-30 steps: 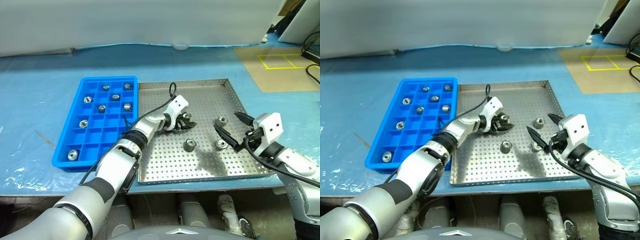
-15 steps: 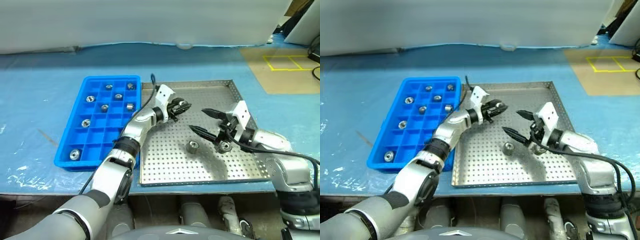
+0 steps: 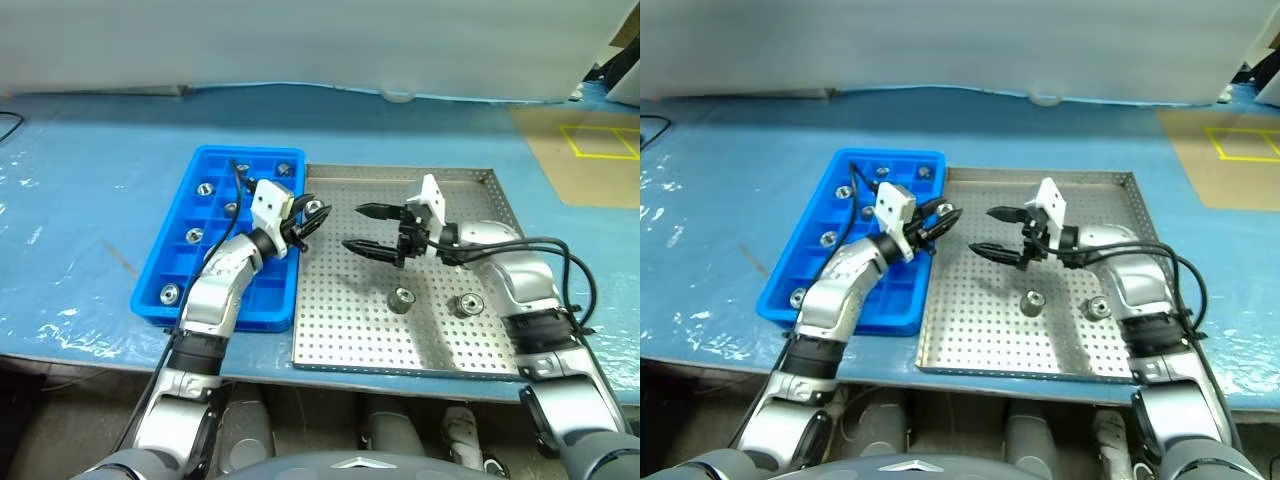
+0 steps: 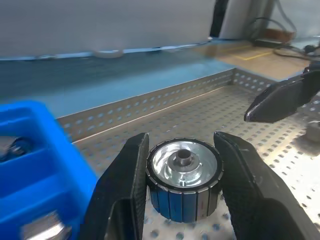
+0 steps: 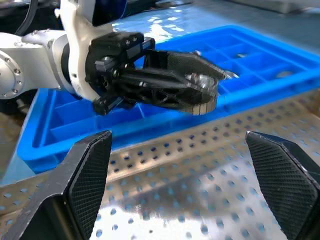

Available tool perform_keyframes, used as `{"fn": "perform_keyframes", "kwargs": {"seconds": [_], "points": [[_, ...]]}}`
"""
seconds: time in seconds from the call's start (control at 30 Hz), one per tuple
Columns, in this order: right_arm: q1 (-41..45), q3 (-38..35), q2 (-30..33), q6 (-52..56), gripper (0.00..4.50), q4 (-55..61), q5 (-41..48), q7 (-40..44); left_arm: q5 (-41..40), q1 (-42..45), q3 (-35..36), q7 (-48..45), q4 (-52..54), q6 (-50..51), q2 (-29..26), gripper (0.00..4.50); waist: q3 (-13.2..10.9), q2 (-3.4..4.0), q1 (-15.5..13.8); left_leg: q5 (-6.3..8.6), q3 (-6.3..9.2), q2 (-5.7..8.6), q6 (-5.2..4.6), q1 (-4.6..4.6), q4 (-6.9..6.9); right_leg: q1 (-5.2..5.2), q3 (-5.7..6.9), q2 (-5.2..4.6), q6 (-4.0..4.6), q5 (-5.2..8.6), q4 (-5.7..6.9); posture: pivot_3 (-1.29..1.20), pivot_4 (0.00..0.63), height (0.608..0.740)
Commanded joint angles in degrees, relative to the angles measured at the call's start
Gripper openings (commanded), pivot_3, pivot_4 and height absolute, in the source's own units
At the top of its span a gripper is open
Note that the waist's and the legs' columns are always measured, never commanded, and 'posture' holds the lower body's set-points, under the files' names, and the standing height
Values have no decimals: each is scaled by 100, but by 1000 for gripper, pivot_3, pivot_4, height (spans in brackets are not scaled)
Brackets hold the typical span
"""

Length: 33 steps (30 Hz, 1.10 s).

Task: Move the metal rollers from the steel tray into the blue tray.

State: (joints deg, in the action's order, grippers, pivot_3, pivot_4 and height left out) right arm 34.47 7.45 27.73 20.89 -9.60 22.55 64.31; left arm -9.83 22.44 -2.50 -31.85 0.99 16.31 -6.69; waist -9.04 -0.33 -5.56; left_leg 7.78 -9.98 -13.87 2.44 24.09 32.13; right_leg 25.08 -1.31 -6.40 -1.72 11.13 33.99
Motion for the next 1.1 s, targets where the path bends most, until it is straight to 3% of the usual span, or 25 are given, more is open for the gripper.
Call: {"fn": "perform_keyframes", "kwargs": {"seconds": [0.03, 0.4, 0.57, 0.77, 0.8, 0.97, 1.1], "points": [[443, 112, -200, -406, 4500, -524, -110, 397, 14, -234, 77, 370, 746, 137, -86, 1768, 0, 0, -98, 0, 2, 0, 0, 1, 0, -1, 3, 0, 0, 0, 1, 315, 150, 740], [1233, 297, -800, -1158, 4500, -1961, -499, 1095, 67, -1562, 429, 1451, 2084, 635, -324, 1768, -1, -1, -500, -1, 25, -5, 3, 29, 2, 5, 30, 0, 2, 1, -1, 462, 150, 740], [1301, 261, -905, -1256, 4500, -2131, -595, 1203, 99, -2093, 611, 1767, 2453, 769, -376, 1768, -1, -1, -628, -5, 41, -5, 10, 39, 4, 6, 40, 0, 2, 1, 1, 475, 150, 740], [1234, 240, -920, -1210, 4500, -2018, -655, 1222, 68, -2089, 638, 1858, 2362, 845, -424, 1768, -1, -1, -790, -10, 64, -4, 20, 46, 5, 1, 58, 0, 2, 1, 3, 467, 150, 740], [1227, 226, -915, -1193, 4500, -1990, -654, 1206, 49, -2026, 617, 1842, 2300, 833, -422, 2420, -1, -1, -795, -11, 65, -4, 21, 46, 5, 0, 59, 0, 2, 1, 4, 467, 150, 740], [1128, 164, -839, -1105, 4500, -1783, -647, 1087, -114, -1643, 458, 1638, 2070, 811, -393, 3952, -1, -1, -826, -18, 77, -4, 33, 48, 4, 6, 66, 2, 2, 1, 21, 428, 150, 740], [990, 98, -728, -982, 4500, -1536, -602, 975, -206, -1419, 419, 1457, 1926, 763, -439, 3952, -1, -1, -808, -23, 85, -4, 40, 47, 8, 10, 69, 1, 6, 4, 42, 378, 150, 740]]}}
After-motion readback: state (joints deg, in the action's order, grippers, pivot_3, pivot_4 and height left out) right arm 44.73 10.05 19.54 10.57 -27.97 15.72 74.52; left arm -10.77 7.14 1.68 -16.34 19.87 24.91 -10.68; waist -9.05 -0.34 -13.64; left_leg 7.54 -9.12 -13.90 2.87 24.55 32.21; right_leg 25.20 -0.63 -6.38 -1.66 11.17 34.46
